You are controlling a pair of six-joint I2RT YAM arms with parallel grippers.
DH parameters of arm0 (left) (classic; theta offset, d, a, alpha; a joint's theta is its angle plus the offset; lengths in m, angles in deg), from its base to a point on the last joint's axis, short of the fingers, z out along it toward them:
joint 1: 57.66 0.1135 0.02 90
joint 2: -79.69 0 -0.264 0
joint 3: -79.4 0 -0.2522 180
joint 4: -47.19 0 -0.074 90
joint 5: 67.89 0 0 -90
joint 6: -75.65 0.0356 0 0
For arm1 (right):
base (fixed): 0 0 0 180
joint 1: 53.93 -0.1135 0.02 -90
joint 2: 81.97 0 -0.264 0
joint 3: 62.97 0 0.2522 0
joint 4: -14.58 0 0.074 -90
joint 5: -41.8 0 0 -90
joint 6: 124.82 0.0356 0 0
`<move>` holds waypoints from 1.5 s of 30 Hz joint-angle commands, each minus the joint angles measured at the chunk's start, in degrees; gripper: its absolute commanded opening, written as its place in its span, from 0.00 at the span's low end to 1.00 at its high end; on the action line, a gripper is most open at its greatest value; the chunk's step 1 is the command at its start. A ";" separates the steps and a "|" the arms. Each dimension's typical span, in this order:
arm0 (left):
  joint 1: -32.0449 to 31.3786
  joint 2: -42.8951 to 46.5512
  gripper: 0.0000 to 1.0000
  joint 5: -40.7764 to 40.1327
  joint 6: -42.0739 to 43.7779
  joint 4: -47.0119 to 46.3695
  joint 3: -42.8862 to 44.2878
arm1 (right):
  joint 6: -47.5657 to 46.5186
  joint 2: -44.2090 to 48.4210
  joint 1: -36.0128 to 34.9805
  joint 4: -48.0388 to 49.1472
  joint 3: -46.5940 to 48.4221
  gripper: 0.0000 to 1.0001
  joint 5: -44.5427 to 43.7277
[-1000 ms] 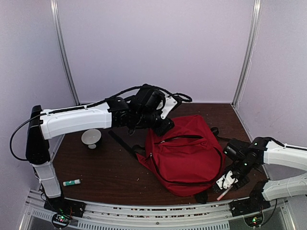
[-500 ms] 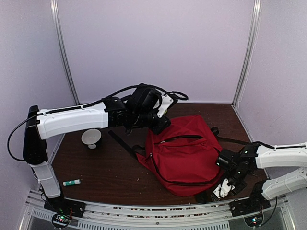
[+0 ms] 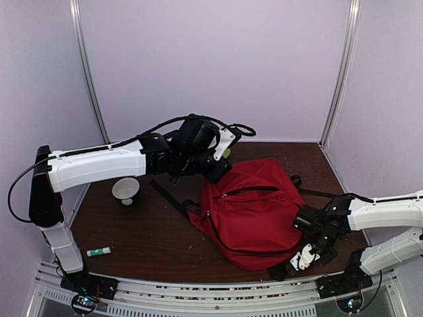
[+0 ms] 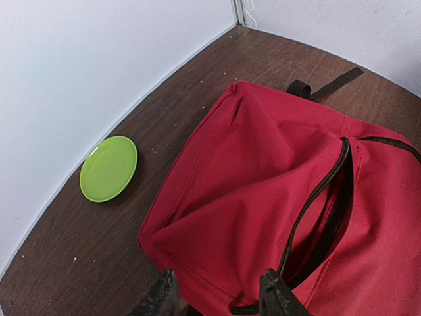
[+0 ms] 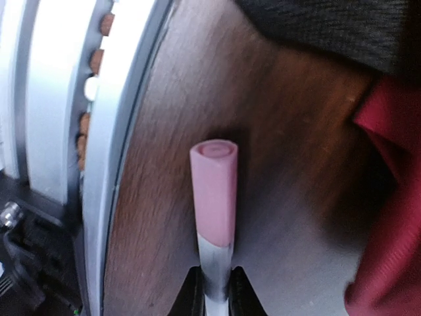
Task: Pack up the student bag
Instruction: Grab the pen from the corner of the board, then place the pen in the lower front pocket of the bag.
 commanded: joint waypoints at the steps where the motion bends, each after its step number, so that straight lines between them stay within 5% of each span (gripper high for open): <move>1: 0.77 2.10 0.44 -0.58 0.09 -2.00 -0.32 | 1.52 4.29 -0.29 -8.00 6.91 0.06 3.96; 8: 1.23 2.56 0.45 -1.11 0.20 -1.56 -0.06 | 2.18 6.96 -0.21 -16.01 19.18 0.06 11.70; 22: 1.54 7.80 0.45 -3.34 -0.18 -0.58 -1.94 | 3.54 -5.05 5.62 5.26 39.82 0.06 18.95; 32: 1.50 13.94 0.45 -5.81 -1.63 2.52 -5.90 | 3.41 -17.42 8.04 16.57 44.27 0.06 25.00; 45: 1.50 16.15 0.45 -6.58 -3.97 1.53 -10.80 | 0.49 -21.51 13.23 15.74 42.57 0.07 24.17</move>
